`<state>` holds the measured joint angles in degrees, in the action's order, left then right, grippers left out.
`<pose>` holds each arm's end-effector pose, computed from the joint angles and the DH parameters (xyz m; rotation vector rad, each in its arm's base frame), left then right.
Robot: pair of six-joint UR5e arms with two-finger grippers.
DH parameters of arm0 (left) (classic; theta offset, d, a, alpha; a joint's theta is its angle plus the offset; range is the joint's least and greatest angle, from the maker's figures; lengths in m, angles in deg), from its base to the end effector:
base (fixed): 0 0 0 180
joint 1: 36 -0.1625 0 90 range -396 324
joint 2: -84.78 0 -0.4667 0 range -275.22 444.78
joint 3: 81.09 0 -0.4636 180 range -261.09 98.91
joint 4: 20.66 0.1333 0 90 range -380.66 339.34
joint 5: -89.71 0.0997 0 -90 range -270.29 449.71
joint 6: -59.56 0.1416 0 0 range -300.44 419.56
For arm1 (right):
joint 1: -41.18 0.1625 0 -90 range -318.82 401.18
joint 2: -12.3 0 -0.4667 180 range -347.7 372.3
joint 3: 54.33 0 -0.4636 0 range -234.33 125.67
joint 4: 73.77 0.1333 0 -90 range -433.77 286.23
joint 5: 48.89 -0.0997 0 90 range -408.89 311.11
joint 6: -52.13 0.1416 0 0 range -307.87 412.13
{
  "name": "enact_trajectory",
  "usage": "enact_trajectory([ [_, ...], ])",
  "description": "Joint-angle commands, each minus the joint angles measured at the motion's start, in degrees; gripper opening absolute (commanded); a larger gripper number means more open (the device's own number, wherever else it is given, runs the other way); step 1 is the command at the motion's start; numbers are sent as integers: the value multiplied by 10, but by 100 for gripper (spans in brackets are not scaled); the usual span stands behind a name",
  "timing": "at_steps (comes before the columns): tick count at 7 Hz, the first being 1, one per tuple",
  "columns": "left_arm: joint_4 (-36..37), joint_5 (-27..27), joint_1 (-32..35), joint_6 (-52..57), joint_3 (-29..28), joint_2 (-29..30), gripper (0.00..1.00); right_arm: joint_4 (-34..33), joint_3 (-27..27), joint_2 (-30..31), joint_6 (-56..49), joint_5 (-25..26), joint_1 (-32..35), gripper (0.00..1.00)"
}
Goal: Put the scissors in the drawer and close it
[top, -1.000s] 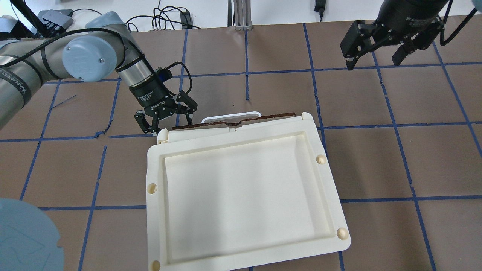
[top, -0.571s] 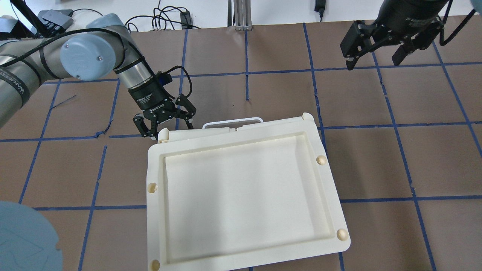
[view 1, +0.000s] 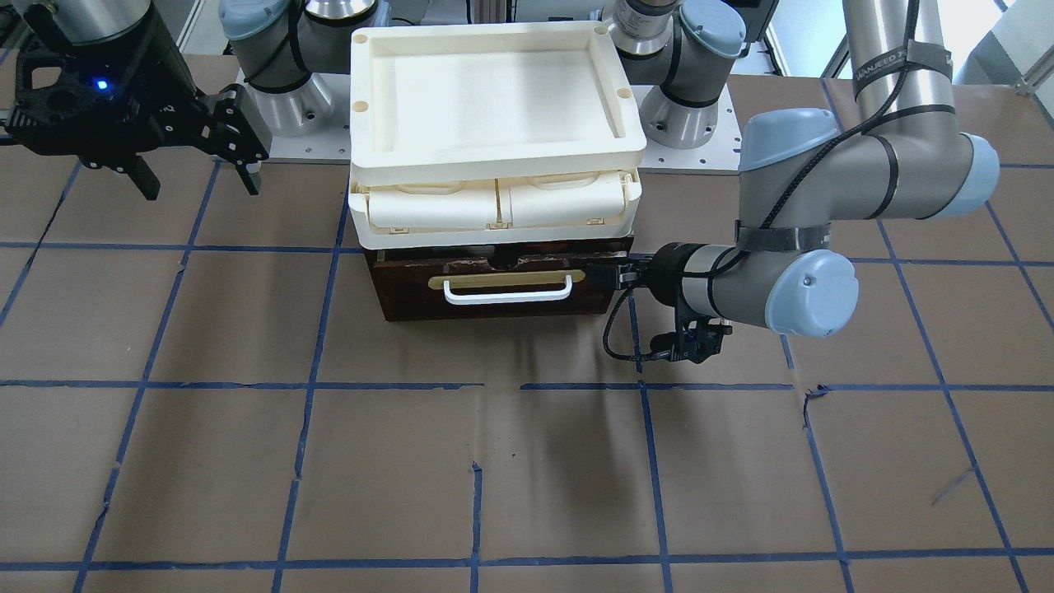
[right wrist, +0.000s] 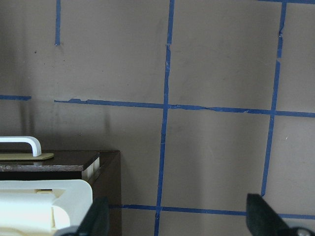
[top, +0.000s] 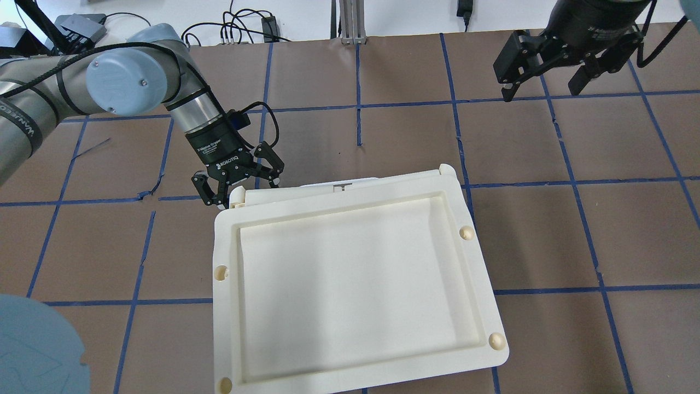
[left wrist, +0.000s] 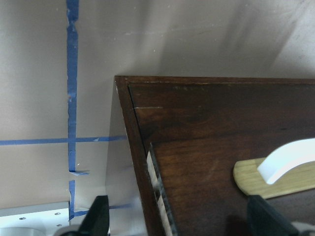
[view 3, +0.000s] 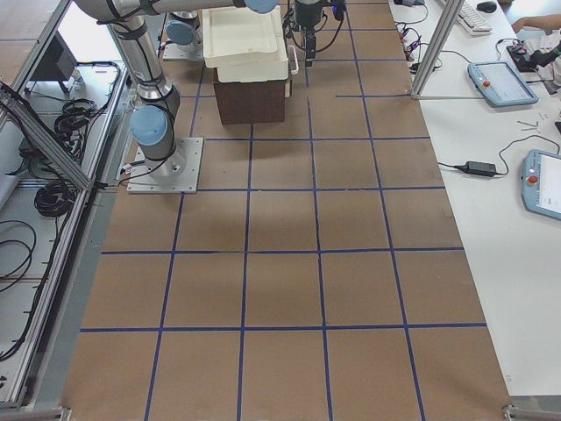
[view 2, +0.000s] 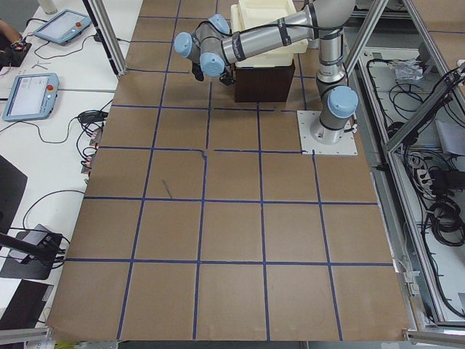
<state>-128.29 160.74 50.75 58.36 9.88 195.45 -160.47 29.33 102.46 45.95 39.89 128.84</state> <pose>-0.1457 -0.5973 0.2614 0.2610 -2.6443 -0.9382 0.1131 -0.5719 0.5459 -0.1056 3.1214 -0.0895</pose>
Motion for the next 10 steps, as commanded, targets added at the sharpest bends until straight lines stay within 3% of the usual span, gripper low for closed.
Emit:
enact_trajectory([
  [1, -26, 0, 0, 0, 0, -2, 100, 0, -2, 4, 6, 16, 1, 100],
  [4, -26, -1, 0, 0, -2, -3, 100, 58, -24, -2, 51, -16, 11, 100],
  [6, 176, 14, -6, -13, -19, -13, 100, 94, -91, -45, 56, -11, 13, 100],
  [8, 201, 104, -6, -7, -26, -47, 100, 94, -83, -44, 94, -9, 28, 100],
  [10, 194, 107, -32, -2, -31, -126, 100, 76, -68, -44, 86, 30, 45, 100],
])
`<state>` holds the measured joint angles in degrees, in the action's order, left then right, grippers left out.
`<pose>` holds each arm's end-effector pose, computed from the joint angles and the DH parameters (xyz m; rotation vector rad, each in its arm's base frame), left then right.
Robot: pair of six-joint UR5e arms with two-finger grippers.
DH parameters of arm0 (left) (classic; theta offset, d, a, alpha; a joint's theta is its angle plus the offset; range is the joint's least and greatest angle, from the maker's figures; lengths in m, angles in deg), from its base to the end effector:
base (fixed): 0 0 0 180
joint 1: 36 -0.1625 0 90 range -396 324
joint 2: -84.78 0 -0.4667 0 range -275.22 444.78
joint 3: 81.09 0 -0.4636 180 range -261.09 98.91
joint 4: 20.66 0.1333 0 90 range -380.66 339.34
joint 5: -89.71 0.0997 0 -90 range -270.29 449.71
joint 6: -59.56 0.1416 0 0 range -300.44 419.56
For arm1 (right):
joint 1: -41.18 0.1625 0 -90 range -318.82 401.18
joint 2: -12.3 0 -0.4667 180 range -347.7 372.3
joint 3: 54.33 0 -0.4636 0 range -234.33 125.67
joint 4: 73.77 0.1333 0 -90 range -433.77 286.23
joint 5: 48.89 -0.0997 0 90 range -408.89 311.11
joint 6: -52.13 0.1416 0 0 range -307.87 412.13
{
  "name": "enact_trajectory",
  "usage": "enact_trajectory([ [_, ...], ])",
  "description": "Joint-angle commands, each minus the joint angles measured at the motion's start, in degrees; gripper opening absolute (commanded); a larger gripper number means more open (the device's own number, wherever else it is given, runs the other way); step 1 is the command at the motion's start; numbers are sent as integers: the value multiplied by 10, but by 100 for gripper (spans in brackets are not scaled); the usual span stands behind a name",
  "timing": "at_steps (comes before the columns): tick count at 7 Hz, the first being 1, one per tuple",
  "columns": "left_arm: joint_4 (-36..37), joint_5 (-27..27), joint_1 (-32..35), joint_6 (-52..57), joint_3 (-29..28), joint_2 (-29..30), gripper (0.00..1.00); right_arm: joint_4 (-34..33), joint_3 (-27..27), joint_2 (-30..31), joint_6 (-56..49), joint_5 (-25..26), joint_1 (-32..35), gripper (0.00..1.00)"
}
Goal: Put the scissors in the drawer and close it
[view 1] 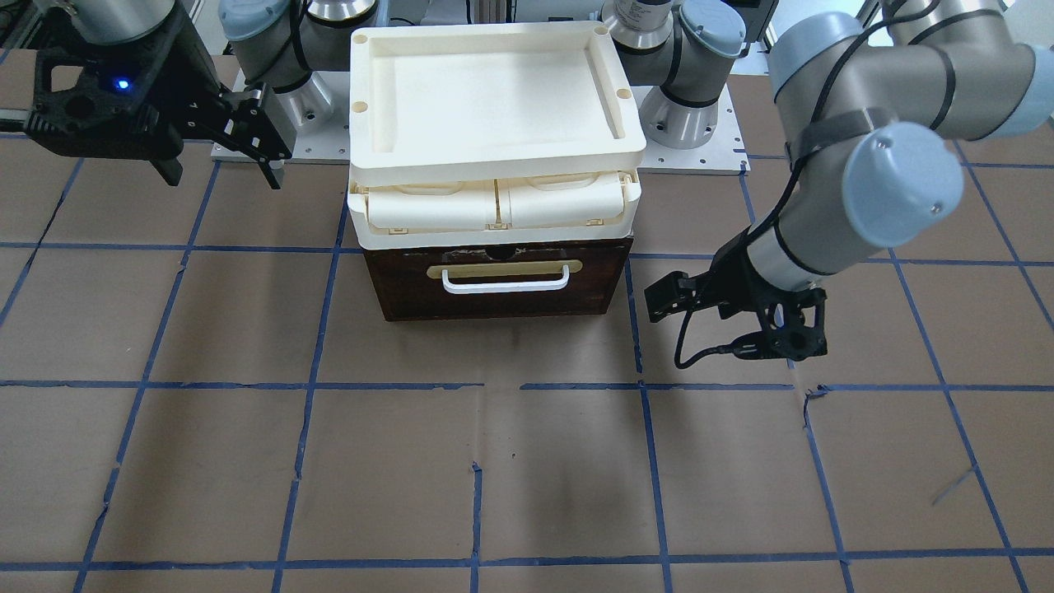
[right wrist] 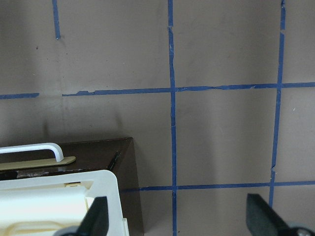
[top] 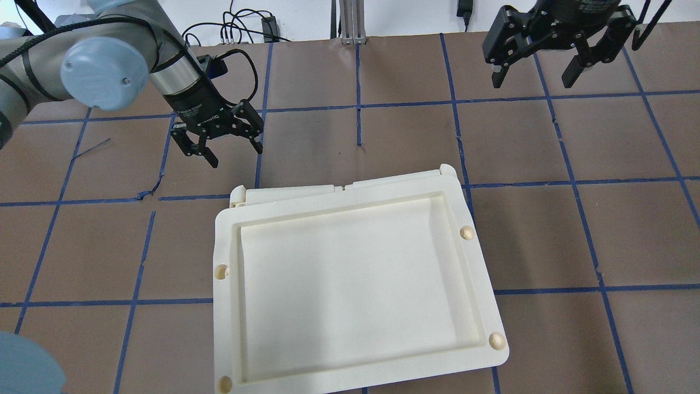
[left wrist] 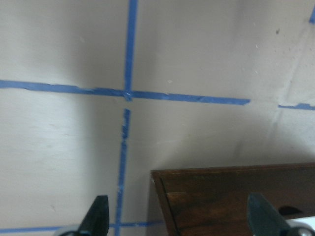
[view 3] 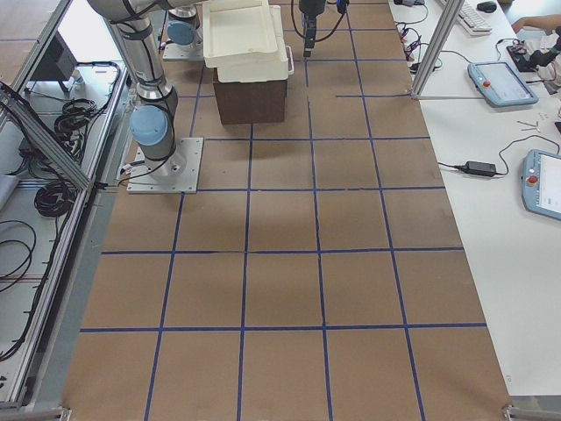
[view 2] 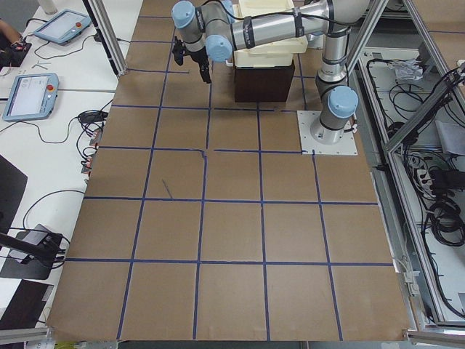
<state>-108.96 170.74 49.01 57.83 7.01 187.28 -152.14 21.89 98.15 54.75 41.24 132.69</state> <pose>-0.0997 -0.6447 0.3792 0.1923 -2.9665 -0.2246 0.1484 -0.5818 0.5605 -0.0303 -3.1374 -0.0546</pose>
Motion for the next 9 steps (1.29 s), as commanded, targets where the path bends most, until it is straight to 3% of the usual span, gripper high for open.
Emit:
enact_trajectory([
  [1, 0, 14, -17, 11, 1, -76, 100, -8, 7, -1, -2, 13, 4, 100],
  [2, -2, 43, -8, 8, 18, -81, 100, -8, 7, -2, -2, 13, 1, 100],
  [9, -5, 76, -3, 11, 29, -96, 100, -28, 11, 3, -3, 13, -2, 100],
])
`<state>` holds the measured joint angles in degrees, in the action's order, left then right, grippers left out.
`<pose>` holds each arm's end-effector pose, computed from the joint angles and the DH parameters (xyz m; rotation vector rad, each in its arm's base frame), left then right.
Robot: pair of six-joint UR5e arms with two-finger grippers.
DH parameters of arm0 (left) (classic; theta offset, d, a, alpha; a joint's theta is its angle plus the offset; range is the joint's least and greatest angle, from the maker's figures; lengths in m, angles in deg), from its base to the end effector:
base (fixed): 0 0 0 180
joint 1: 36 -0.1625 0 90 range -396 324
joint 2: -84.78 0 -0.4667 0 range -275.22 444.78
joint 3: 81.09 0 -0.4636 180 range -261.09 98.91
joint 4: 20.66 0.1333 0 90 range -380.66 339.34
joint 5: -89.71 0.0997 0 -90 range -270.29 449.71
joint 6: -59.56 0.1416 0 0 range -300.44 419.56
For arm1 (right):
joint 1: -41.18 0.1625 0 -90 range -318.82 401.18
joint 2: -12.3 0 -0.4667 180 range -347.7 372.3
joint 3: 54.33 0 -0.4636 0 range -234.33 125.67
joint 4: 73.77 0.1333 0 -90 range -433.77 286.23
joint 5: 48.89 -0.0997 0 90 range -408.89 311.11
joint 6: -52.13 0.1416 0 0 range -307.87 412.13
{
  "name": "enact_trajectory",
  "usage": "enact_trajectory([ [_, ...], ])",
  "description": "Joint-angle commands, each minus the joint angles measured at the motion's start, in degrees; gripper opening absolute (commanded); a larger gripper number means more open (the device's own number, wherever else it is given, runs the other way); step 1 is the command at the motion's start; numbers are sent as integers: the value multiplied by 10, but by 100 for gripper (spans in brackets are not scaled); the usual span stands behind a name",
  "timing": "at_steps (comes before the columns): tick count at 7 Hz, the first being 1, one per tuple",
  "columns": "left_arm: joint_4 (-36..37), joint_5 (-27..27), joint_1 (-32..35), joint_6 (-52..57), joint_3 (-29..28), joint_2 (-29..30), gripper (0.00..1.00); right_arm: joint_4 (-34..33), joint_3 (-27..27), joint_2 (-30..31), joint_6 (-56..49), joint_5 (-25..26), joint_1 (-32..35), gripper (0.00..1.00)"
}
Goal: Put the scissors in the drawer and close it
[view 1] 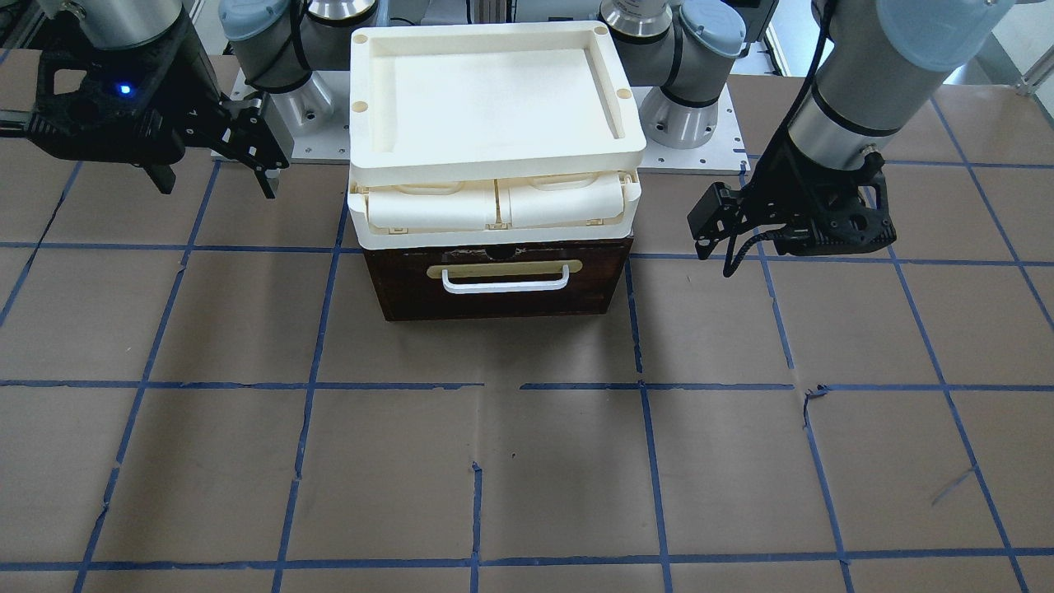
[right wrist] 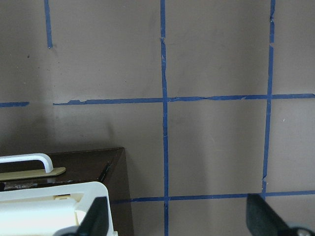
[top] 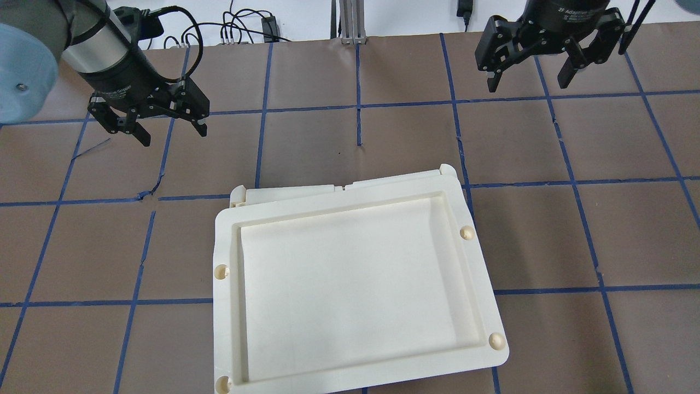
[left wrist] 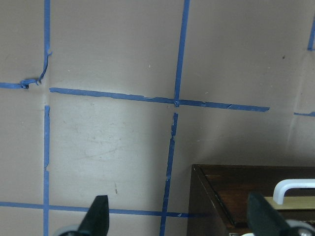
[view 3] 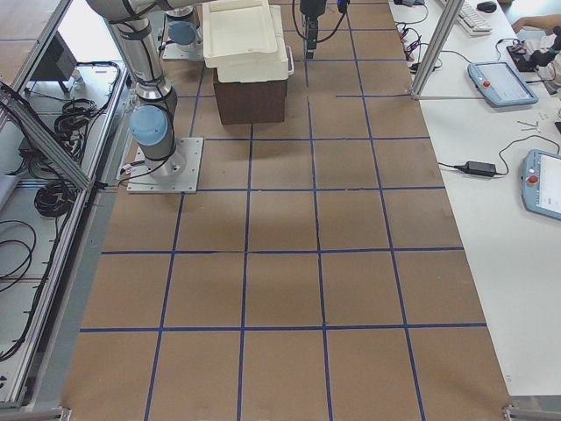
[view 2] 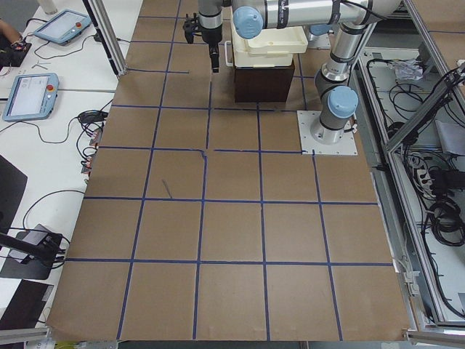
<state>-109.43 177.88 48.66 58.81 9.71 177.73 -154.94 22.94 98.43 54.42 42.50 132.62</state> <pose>-0.0832 -0.5903 0.4525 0.1661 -3.1028 -0.0663 0.1446 -0.5859 0.5580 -0.0231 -3.1173 0.0020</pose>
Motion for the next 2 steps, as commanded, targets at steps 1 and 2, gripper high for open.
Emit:
enact_trajectory([
  [1, 0, 4, 1, 1, 3, -1, 100, 0, 1, 0, 0, 0, 0, 100],
  [2, 0, 3, 2, 1, 3, -3, 100, 0, 2, 0, 0, -1, 0, 100],
])
